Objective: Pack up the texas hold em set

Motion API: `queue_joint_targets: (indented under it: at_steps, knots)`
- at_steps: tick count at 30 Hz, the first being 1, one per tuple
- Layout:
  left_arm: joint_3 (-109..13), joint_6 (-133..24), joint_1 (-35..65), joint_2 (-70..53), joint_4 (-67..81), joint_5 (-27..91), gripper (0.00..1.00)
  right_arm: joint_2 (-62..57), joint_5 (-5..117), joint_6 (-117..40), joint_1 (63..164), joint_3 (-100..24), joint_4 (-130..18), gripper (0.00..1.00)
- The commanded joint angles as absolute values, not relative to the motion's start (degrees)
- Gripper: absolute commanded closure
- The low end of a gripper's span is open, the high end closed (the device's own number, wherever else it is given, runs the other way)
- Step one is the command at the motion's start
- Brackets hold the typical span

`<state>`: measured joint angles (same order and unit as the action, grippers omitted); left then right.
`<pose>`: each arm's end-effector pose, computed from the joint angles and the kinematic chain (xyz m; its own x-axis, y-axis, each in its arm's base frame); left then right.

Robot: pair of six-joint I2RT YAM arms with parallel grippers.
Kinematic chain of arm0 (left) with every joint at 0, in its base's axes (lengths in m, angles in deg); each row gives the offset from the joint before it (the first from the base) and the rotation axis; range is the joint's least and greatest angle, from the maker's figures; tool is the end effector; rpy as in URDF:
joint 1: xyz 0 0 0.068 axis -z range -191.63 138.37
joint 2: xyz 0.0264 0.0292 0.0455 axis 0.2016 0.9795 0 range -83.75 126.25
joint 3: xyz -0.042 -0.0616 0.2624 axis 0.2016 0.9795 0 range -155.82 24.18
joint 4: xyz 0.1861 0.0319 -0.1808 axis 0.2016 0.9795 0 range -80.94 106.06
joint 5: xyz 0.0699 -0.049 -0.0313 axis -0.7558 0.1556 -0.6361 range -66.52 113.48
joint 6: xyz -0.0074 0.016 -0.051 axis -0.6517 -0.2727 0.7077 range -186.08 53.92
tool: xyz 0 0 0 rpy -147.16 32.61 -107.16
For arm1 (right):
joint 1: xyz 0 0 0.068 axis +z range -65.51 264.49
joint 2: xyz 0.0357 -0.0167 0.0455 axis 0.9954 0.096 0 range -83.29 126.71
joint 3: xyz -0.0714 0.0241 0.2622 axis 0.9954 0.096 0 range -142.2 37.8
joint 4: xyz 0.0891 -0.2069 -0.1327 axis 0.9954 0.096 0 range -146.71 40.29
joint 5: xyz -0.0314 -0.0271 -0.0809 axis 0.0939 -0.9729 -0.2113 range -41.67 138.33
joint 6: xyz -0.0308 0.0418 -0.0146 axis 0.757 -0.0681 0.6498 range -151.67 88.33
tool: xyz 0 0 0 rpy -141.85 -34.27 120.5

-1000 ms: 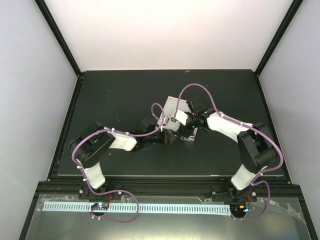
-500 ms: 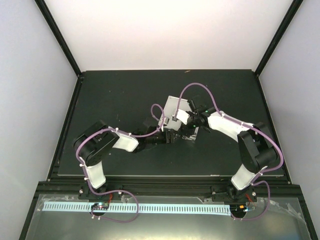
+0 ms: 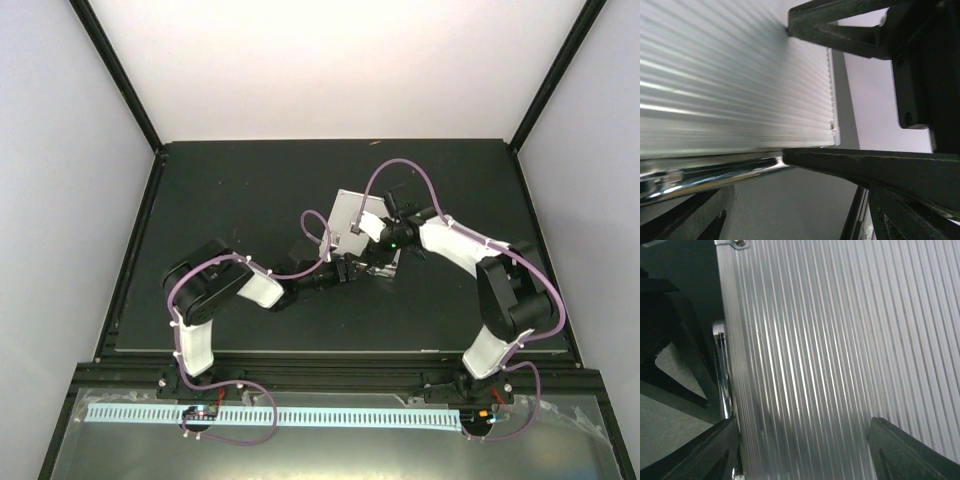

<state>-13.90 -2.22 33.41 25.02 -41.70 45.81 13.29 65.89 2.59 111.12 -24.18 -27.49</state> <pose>0.2329 -0.2524 0.1157 -0.9203 -0.2536 -0.2980 0.1834 0.3931 -0.9010 0.2934 0.1593 0.1891 -0.3554 -0.7786 -0.5171 -0.9031 0.4286 -0.0246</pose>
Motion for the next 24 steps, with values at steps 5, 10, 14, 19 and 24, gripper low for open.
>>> queue_joint_targets:
  at_steps: [5,10,14,19,24]
  knots:
    - [-18.2,-0.4,33.6,26.7,-50.3,40.8,0.24,15.8,67.8,3.2,102.5,-29.1,-15.3,0.26]
    - [-18.7,-0.9,33.4,27.3,-49.7,40.3,0.24,21.9,67.5,2.9,96.5,-37.9,-14.1,0.24]
    - [-18.8,-1.6,32.9,27.2,-48.1,40.4,0.24,28.5,68.6,-0.4,93.1,-47.7,-13.1,0.22]
    - [-19.4,-3.8,32.3,26.6,-41.5,41.8,0.25,34.1,67.8,-2.5,92.1,-57.0,-12.2,0.2]
    - [-18.8,-6.0,31.9,27.0,-39.0,43.5,0.27,35.0,69.2,-3.0,92.1,-59.2,-11.3,0.2]
